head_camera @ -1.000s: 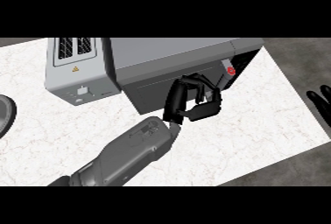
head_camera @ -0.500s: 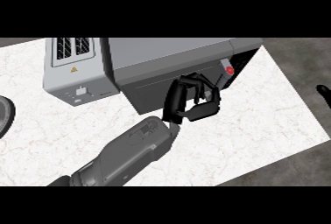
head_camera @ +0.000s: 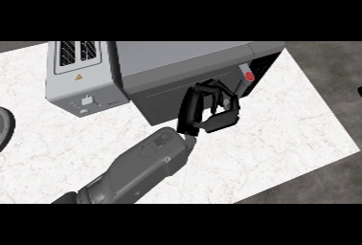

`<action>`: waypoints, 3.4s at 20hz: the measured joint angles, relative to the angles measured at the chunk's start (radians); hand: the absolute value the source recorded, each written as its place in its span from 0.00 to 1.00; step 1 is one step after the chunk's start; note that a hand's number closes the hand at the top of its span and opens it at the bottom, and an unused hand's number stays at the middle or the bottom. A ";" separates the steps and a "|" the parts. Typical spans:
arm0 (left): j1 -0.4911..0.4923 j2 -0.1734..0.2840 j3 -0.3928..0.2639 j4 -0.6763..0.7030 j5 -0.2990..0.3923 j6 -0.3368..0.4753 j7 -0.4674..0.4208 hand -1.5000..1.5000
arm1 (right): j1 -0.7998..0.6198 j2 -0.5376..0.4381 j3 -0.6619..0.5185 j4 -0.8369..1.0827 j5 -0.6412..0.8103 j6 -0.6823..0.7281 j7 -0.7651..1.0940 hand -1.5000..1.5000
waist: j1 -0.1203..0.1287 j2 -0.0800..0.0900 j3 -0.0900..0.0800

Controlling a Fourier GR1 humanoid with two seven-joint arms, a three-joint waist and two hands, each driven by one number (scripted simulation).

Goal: Pick up the milk, place it into the microwave and close the microwave

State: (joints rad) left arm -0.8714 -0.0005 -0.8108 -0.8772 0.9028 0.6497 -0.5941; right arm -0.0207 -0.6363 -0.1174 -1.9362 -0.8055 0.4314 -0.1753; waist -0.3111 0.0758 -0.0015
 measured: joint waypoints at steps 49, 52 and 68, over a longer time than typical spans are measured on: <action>-0.054 0.000 -0.093 0.088 0.121 -0.008 -0.153 1.00 | -0.073 -0.130 -0.039 0.001 -0.260 0.128 0.099 0.00 | -0.005 -0.002 0.008; -0.067 0.000 -0.112 0.095 0.124 0.008 -0.137 1.00 | -0.077 -0.136 -0.035 -0.001 -0.281 0.143 0.102 0.00 | 0.000 -0.003 0.008; -0.100 -0.002 -0.183 0.102 0.202 -0.002 -0.079 0.00 | -0.033 -0.173 -0.083 -0.026 -0.340 0.163 0.119 0.00 | 0.047 -0.014 0.001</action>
State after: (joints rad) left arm -0.9715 -0.0021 -0.9940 -0.7747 1.1045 0.6479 -0.6727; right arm -0.0533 -0.8088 -0.2001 -1.9625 -1.1456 0.5945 -0.0564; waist -0.2639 0.0615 -0.0002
